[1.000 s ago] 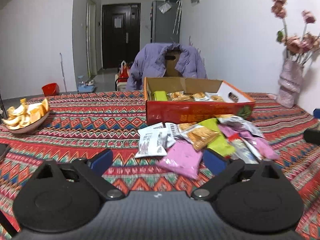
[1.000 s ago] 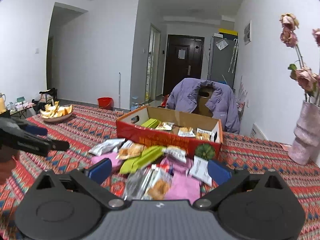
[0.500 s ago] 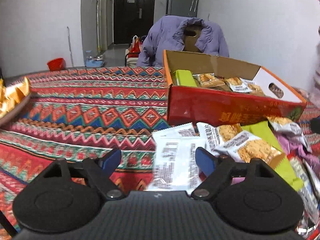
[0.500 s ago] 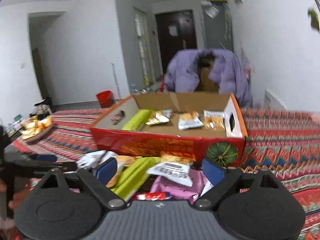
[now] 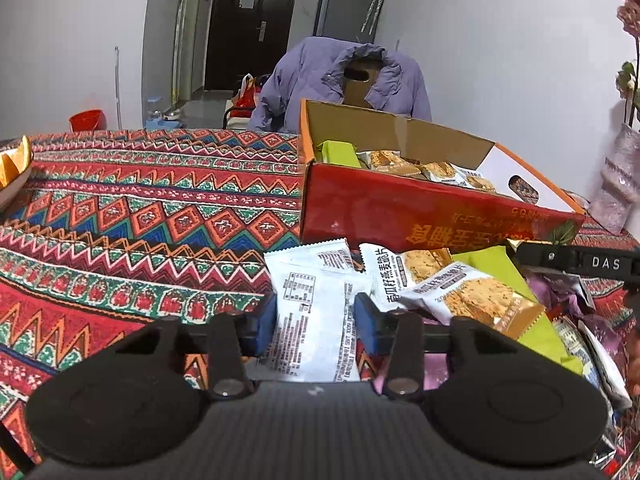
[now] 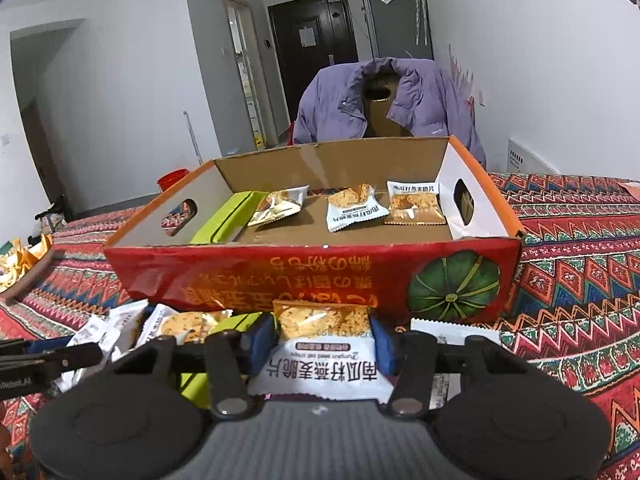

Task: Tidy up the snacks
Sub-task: 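Lift both packets and carry them over the open box with both tools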

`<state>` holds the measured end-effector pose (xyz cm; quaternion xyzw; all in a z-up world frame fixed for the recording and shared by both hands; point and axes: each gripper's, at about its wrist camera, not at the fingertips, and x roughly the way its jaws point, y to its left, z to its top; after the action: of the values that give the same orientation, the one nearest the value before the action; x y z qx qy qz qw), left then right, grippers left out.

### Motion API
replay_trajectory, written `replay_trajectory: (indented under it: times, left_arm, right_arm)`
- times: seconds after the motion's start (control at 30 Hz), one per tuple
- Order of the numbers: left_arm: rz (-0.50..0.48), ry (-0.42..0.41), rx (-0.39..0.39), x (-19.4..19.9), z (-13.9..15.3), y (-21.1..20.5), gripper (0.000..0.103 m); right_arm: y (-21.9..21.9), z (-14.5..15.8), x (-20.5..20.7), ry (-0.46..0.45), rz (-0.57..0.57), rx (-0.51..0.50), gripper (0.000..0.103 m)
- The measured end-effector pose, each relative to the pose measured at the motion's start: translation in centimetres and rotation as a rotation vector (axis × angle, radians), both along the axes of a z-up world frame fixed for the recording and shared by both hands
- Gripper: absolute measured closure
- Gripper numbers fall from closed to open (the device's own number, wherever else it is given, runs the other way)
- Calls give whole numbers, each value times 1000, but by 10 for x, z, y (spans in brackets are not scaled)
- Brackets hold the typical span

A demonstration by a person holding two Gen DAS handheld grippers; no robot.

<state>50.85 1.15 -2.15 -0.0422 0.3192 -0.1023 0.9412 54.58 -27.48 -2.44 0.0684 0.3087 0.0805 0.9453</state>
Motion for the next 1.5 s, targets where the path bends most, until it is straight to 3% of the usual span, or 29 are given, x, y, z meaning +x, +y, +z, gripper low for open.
replay_trajectory:
  times: [0.3, 0.53, 0.9, 1.23, 1.5]
  left_arm:
    - [30, -39, -21, -45, 33, 16, 66]
    - [61, -76, -17, -122, 71, 18, 66]
    - [47, -87, -35, -227, 90, -2, 66]
    - [26, -111, -27, -247, 99, -21, 66]
    - [5, -91, -15, -216, 112, -33, 66]
  right_arm:
    - [-5, 23, -44, -59, 13, -49, 59]
    - [-2, 53, -126, -135, 62, -78, 59]
    - [6, 77, -263, -185, 138, -98, 59]
    - [-14, 73, -297, -181, 107, -94, 59]
    - [-30, 83, -280, -179, 121, -49, 59]
